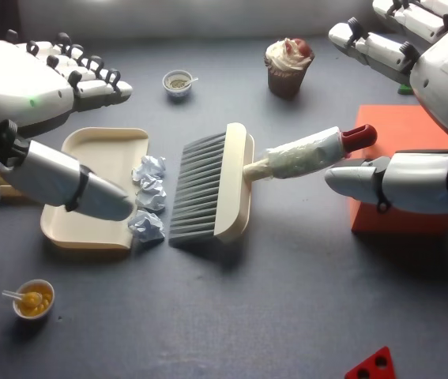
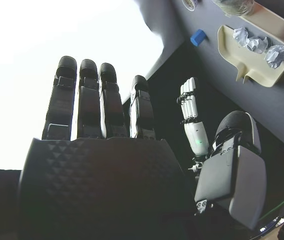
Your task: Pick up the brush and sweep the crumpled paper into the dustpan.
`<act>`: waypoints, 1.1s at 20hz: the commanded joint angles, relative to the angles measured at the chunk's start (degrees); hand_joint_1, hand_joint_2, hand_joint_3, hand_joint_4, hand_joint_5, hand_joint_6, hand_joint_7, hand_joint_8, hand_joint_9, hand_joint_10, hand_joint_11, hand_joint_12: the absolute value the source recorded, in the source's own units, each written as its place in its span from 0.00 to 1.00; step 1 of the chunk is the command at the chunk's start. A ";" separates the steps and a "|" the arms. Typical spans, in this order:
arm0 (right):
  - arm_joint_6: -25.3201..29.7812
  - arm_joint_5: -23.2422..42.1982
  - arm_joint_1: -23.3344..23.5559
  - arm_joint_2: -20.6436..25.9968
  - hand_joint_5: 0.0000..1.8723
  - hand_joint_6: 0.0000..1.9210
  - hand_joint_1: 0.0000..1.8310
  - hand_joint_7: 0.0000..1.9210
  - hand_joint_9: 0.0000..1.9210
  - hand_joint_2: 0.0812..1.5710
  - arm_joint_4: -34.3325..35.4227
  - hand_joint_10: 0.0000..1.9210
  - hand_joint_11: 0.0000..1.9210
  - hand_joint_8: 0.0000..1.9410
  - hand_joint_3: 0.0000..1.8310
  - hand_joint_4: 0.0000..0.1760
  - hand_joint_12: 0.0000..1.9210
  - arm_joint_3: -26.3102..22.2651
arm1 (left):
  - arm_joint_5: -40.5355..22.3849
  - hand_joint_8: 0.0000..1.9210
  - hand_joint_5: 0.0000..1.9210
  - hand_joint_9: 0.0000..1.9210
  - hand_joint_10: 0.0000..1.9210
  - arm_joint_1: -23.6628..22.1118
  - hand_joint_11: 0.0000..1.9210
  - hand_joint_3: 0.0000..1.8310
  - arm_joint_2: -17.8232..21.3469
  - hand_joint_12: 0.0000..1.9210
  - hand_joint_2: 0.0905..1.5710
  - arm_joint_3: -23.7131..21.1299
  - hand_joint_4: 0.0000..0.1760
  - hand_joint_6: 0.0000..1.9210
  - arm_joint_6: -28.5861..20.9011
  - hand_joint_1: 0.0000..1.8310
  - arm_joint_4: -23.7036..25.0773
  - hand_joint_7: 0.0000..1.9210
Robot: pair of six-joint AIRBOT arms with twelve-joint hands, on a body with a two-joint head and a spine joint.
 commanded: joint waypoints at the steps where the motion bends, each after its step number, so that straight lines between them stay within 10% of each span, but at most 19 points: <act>1: 0.03 -4.44 1.23 0.62 0.05 0.00 0.00 0.06 0.07 0.55 -4.94 0.00 0.05 0.00 0.00 0.00 0.05 -0.61 | -4.84 0.00 0.00 0.01 0.00 -0.71 0.00 0.01 0.30 0.02 0.58 0.62 0.00 0.00 0.06 0.27 0.66 0.00; 4: 0.02 -4.63 1.27 0.77 0.06 0.00 0.00 0.07 0.08 0.55 -5.26 0.00 0.06 0.00 0.00 0.00 0.05 -1.49 | -5.34 0.00 0.00 0.00 0.00 -0.45 0.00 0.00 -0.32 0.01 0.58 2.49 0.00 0.00 -5.58 0.48 7.91 0.00; 8: 0.02 -4.65 1.53 0.71 0.02 0.00 0.00 0.04 0.05 0.55 -5.38 0.00 0.03 0.00 0.00 0.00 0.03 -1.76 | -16.14 0.00 0.00 0.00 0.00 4.30 0.00 0.01 -1.42 0.01 0.60 5.34 0.00 0.00 -29.57 0.45 30.38 0.00; 15: 0.02 -4.68 2.40 0.81 0.04 0.01 0.00 0.06 0.06 0.55 -5.37 0.00 0.05 0.00 0.00 0.00 0.03 -3.03 | -25.64 0.00 0.15 0.03 0.00 13.74 0.02 0.00 -1.68 0.02 0.63 5.22 0.51 0.01 -19.81 0.43 10.17 0.07; 22: 0.91 -4.95 1.57 0.90 0.04 0.00 0.00 0.05 0.05 0.56 -6.59 0.00 0.03 0.00 0.00 0.00 0.02 -3.13 | -31.19 0.00 0.23 0.06 0.00 18.48 0.05 0.00 -4.08 0.03 0.65 7.11 0.65 0.00 -19.04 0.45 5.78 0.08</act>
